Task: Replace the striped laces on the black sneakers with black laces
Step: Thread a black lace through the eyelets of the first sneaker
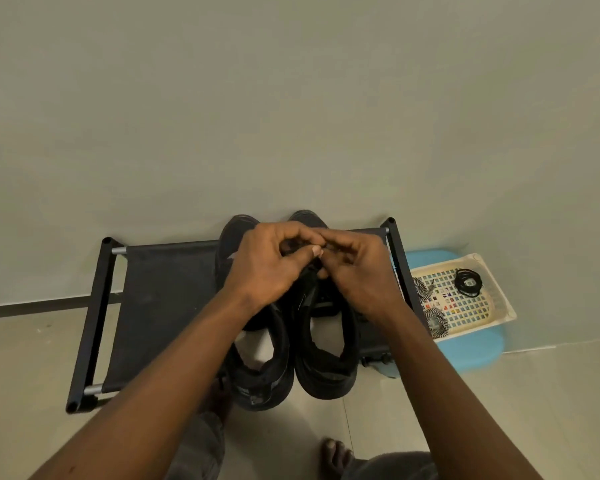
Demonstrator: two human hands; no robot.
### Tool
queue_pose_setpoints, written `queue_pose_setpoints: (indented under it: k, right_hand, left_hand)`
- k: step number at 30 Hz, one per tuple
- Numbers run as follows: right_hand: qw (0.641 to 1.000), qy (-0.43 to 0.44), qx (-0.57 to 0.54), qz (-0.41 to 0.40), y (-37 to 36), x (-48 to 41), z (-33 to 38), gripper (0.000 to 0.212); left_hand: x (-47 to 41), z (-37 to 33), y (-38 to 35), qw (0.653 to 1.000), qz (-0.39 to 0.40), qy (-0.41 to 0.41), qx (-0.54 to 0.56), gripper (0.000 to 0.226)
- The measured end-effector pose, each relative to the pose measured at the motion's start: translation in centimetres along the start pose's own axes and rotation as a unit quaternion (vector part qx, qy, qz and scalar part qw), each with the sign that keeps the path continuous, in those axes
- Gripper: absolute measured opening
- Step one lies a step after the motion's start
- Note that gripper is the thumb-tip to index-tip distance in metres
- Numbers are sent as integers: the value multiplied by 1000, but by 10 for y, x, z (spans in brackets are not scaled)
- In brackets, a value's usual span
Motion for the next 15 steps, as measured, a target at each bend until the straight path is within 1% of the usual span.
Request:
queue_pose_setpoints:
  k: [3, 6, 8, 12, 13, 15]
  right_hand:
    - [995, -18, 72, -61, 14, 2, -2, 20]
    - [980, -8, 162, -118, 27, 3, 2, 19]
    - [969, -11, 207, -134, 31, 3, 3, 20]
    - [953, -31, 246, -177, 40, 4, -2, 20]
    - [948, -35, 256, -184, 42, 5, -3, 21]
    - [939, -52, 287, -181, 44, 4, -7, 22]
  left_hand:
    - [-3, 7, 6, 1000, 6, 19, 11, 13]
    - [-6, 14, 17, 999, -8, 43, 22, 13]
    - [-6, 15, 21, 998, -5, 54, 27, 14]
    - [-6, 21, 26, 994, 60, 93, 18, 23]
    - [-5, 21, 26, 992, 68, 103, 18, 23]
    - [-3, 20, 26, 991, 61, 115, 20, 18]
Point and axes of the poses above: each hand's wrist, its own x-axis away from the middle knuckle, its own y-axis out of the back of the hand, z = x × y, the point moved 3 cm from there along -x, towards the middle knuckle, and after that the axes turned 2 degrees about -y, right-handed, at the moved point
